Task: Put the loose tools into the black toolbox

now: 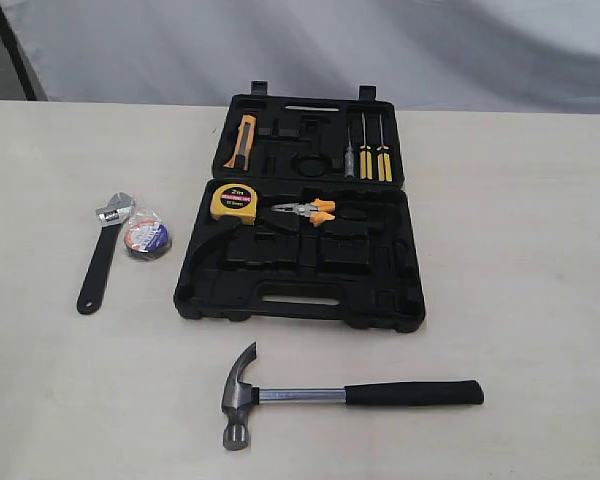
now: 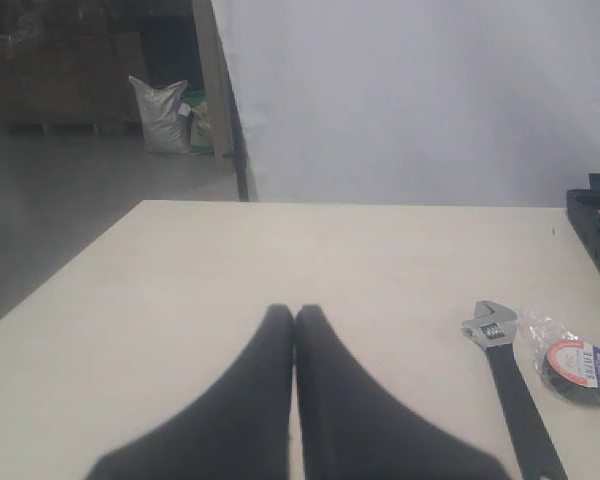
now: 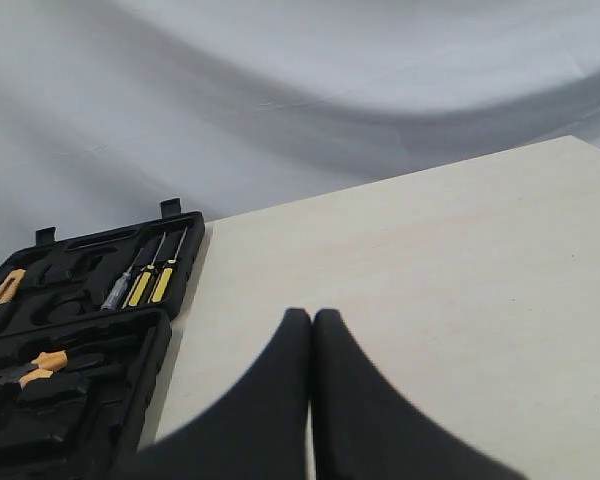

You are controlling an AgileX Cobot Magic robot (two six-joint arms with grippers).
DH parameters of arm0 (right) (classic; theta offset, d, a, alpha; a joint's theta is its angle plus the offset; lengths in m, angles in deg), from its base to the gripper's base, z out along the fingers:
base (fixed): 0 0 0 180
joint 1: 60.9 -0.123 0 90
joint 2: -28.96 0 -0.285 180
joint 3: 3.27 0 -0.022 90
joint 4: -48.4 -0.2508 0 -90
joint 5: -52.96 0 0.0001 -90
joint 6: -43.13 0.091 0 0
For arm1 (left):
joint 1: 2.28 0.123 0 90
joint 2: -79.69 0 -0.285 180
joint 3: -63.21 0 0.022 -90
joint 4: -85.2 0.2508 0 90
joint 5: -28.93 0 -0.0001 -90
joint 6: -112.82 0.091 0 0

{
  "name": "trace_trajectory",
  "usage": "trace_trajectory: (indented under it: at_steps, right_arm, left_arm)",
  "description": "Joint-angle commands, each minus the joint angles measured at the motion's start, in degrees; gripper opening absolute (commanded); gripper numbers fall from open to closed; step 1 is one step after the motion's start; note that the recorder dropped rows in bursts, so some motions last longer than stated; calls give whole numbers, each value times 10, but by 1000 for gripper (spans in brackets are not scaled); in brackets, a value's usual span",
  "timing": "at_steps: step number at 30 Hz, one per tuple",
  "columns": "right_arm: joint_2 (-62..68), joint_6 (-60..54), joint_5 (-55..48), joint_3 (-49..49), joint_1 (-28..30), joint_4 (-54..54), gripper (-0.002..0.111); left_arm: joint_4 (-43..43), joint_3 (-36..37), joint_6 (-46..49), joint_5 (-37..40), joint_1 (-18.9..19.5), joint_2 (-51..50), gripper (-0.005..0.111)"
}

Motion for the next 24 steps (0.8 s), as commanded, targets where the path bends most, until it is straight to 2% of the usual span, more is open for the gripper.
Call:
trace_trajectory:
  at_steps: [1,15,24]
  right_arm:
    - [-4,-2,4,-1,-1,3,0]
    - [-4,-2,6,-1,-1,3,0]
    - [-4,-2,198,-1,-1,3,0]
  left_arm:
    - [-8,5,-6,-10,2,5,1]
    - [-8,5,-6,-10,2,5,1]
    - [-8,5,-6,-10,2,5,1]
